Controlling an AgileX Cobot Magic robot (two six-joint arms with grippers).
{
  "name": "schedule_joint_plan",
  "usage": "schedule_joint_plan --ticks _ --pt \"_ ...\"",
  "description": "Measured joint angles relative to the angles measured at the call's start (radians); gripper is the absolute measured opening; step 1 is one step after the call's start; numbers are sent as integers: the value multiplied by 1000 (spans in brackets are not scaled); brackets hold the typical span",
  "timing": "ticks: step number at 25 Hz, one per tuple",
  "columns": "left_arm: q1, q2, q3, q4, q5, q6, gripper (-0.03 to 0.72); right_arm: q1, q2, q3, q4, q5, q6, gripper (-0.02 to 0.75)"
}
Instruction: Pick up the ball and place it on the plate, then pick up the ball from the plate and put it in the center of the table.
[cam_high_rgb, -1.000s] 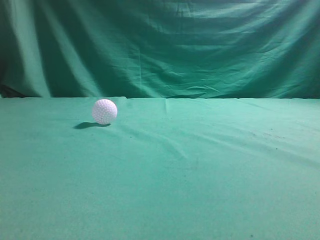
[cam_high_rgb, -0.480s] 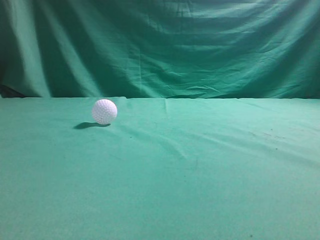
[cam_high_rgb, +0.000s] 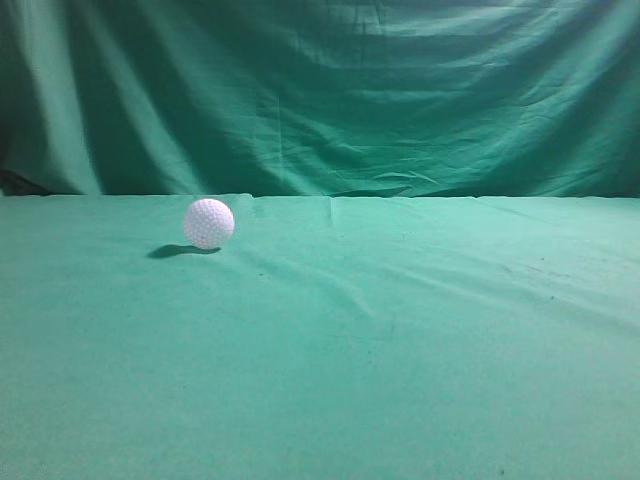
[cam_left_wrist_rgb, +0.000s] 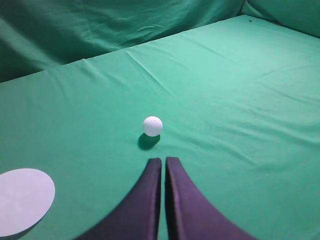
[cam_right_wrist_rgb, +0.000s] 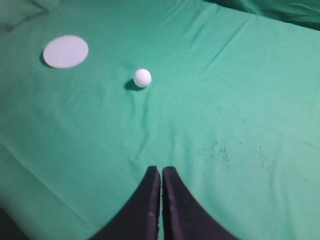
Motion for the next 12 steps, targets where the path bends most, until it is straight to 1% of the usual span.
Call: schedule_joint_plan --ticks 6,10,12 --pt "0 0 0 15 8 -11 0 0 -197 160 0 -76 24 0" --pt "0 0 6 15 10 -11 0 0 -270 249 0 -121 26 0" --pt "0 0 30 11 6 -11 0 0 -283 287 1 -151 29 0"
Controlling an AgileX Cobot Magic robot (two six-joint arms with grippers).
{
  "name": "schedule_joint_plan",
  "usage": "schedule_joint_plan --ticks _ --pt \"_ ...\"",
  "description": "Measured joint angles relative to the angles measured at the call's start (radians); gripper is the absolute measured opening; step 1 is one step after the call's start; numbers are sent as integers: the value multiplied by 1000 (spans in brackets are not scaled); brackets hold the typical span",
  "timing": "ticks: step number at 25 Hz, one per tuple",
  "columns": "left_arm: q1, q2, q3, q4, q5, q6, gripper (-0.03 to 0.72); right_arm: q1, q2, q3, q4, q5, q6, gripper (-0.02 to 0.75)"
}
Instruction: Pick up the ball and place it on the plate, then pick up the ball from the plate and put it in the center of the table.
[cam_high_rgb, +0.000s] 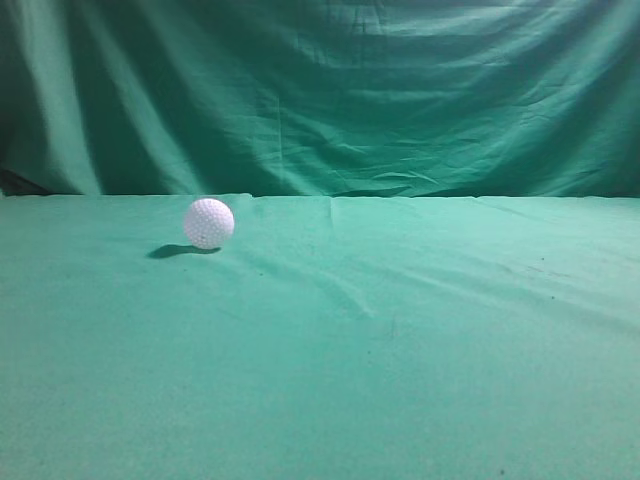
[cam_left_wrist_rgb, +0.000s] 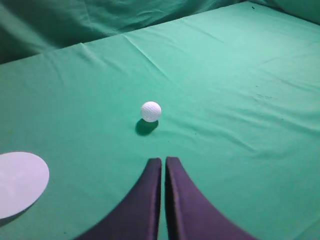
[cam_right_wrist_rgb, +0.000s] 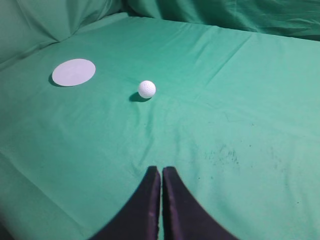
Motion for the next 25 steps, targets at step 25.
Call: schedule_joint_plan --ticks 25 --pt "0 0 153 -13 -189 10 0 0 -4 87 2 -124 8 48"
